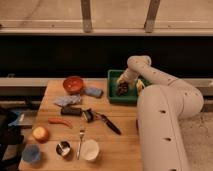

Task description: Place grapes in red bowl

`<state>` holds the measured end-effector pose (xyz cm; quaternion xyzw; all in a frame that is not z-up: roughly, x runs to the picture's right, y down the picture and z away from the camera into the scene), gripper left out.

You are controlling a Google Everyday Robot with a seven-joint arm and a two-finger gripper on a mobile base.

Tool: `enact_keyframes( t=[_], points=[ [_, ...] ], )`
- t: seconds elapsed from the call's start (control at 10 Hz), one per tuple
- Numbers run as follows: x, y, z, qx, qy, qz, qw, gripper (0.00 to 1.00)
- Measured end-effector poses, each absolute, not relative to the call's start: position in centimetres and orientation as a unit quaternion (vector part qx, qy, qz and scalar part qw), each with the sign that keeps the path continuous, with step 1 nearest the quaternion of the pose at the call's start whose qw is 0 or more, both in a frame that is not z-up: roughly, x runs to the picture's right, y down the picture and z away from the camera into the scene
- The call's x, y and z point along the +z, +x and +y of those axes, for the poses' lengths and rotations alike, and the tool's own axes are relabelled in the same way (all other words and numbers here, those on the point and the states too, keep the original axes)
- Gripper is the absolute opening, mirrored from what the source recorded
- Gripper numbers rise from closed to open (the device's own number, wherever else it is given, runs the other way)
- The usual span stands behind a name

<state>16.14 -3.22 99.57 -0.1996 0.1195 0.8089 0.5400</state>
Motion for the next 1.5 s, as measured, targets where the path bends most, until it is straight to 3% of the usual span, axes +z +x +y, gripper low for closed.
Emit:
enact_keyframes(
  t=[0.4, 0.5, 0.8, 1.5],
  points=[
    [98.9, 16.0, -2.5, 0.798, -0.213, 0.117, 0.552, 0.06],
    [98.3, 16.1, -2.6, 0.796, -0.22, 0.112, 0.552, 0.01],
    [94.8, 16.3, -4.6, 0.795, -0.227, 0.079, 0.558, 0.0],
    [82.8, 12.3, -11.8, 0.764, -0.235, -0.056, 0.599, 0.0]
  ],
)
